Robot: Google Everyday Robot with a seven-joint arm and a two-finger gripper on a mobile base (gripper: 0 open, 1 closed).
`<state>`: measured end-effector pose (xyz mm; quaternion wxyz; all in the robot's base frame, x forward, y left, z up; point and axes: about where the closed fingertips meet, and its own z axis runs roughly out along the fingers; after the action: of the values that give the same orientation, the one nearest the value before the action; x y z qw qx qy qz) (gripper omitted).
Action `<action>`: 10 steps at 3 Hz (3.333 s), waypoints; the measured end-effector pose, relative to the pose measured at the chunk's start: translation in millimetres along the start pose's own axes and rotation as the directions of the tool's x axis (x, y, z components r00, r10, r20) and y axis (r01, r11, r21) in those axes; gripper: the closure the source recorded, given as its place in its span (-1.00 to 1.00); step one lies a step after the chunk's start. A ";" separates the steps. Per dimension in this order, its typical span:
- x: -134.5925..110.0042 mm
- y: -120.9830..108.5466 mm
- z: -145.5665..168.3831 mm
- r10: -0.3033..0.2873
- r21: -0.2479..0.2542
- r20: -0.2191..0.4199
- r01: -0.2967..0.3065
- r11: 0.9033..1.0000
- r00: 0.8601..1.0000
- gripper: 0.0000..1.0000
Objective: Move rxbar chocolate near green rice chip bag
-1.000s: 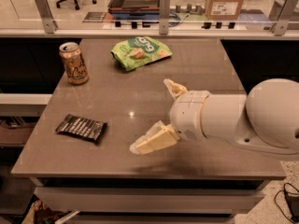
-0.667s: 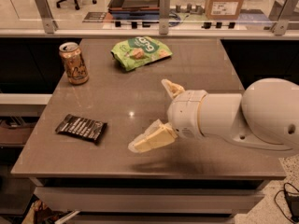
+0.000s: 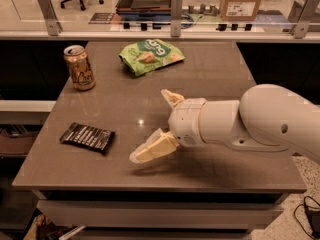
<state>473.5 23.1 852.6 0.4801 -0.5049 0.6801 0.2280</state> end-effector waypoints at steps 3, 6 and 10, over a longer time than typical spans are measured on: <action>-7.8 19.3 48.7 0.008 -0.121 0.039 -0.003 0.993 0.999 -1.00; -13.3 46.5 75.4 0.024 -0.167 0.076 -0.011 0.986 0.997 -1.00; -32.3 66.9 113.7 0.062 -0.132 0.100 -0.048 0.990 0.993 -1.00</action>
Offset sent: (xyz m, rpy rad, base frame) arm -0.0002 0.0495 -0.0195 0.0442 0.0570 0.1104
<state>461.9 154.4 820.0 0.4746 -0.5035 0.6515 0.3109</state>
